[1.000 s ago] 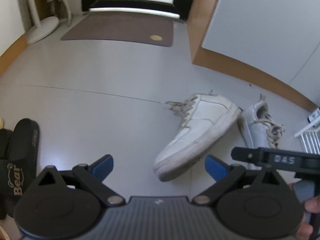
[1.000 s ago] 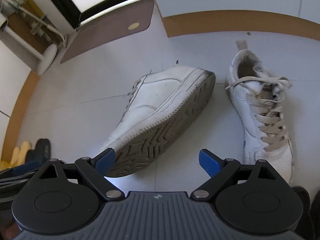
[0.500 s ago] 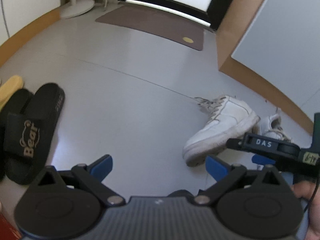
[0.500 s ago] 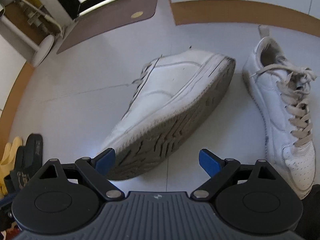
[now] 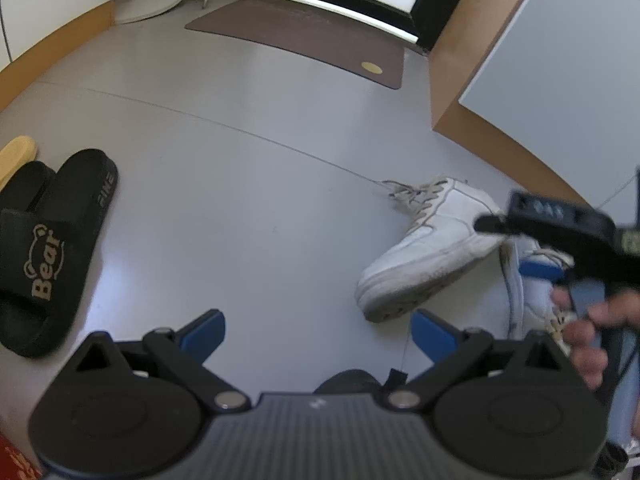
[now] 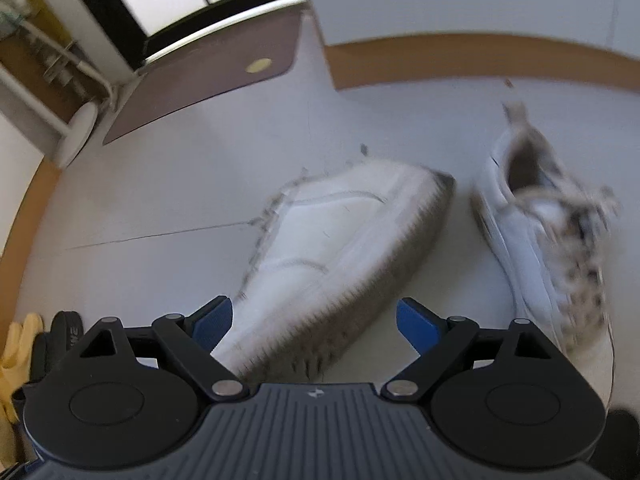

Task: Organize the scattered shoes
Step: 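Lower the right tool onto the plain white sneaker's heel, then push the plain white sneaker upright onto its sole with the right tool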

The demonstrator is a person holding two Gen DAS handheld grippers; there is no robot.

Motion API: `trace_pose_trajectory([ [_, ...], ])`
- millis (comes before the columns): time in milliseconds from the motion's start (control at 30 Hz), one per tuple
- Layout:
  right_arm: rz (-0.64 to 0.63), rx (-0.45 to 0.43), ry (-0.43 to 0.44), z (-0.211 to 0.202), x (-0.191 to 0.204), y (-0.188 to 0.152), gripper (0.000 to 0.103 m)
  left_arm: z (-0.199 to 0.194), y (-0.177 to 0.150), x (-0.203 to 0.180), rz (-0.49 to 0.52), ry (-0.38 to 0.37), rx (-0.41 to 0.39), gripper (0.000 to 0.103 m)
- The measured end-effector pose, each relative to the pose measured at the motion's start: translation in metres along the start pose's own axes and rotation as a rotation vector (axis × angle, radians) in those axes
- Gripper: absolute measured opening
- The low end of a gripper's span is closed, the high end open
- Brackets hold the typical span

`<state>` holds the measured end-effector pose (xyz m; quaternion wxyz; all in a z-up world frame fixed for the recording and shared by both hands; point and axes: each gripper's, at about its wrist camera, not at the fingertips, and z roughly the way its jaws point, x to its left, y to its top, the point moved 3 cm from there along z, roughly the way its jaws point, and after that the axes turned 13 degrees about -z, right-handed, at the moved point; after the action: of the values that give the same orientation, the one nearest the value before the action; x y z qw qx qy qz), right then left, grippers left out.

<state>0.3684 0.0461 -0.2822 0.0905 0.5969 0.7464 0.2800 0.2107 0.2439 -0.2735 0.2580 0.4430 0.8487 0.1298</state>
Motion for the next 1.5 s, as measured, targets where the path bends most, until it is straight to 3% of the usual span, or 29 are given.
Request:
trace_pose_trajectory([
  [400,-0.134,0.165,-0.048,0.031,0.035,0.033,0.093,-0.003,0.016,0.021,-0.068,0.016,-0.036,0.101],
  [567,-0.222,0.237,-0.116,0.044,0.047,0.034,0.093,-0.003,0.021,0.034,-0.135,0.032,-0.051,0.101],
  [700,-0.2,0.288,-0.115,0.06,0.04,0.024,0.096,0.0,0.019,0.033,-0.137,0.027,-0.038,0.101],
  [800,-0.218,0.27,-0.094,0.059,0.035,0.019,0.099,0.001,0.017,0.031,-0.132,0.024,-0.035,0.101],
  [967,-0.208,0.244,-0.069,0.049,0.026,0.015,0.09,0.004,0.017,0.028,-0.132,0.019,-0.031,0.101],
  [1500,-0.077,0.18,0.016,0.013,0.002,-0.011,0.075,0.011,0.013,0.027,-0.116,0.007,-0.01,0.101],
])
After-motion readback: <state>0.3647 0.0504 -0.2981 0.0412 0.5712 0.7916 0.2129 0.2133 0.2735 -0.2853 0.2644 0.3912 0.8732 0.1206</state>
